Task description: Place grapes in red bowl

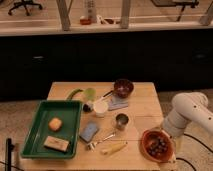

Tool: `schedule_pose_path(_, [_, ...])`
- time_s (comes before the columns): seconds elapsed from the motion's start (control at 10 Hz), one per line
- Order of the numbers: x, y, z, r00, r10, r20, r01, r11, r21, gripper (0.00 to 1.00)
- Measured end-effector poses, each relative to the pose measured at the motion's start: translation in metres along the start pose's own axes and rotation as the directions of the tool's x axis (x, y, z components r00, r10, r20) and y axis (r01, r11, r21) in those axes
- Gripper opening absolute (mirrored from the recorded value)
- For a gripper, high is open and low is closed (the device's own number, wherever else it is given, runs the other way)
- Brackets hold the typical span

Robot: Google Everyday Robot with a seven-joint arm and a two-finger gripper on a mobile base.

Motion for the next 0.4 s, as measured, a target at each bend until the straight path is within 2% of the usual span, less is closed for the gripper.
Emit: schedule_pose_path(0.4, [0.0004,-0.0012,-0.001,1.0,-0.008,0.004,0.008,1.0,-0.004,0.8])
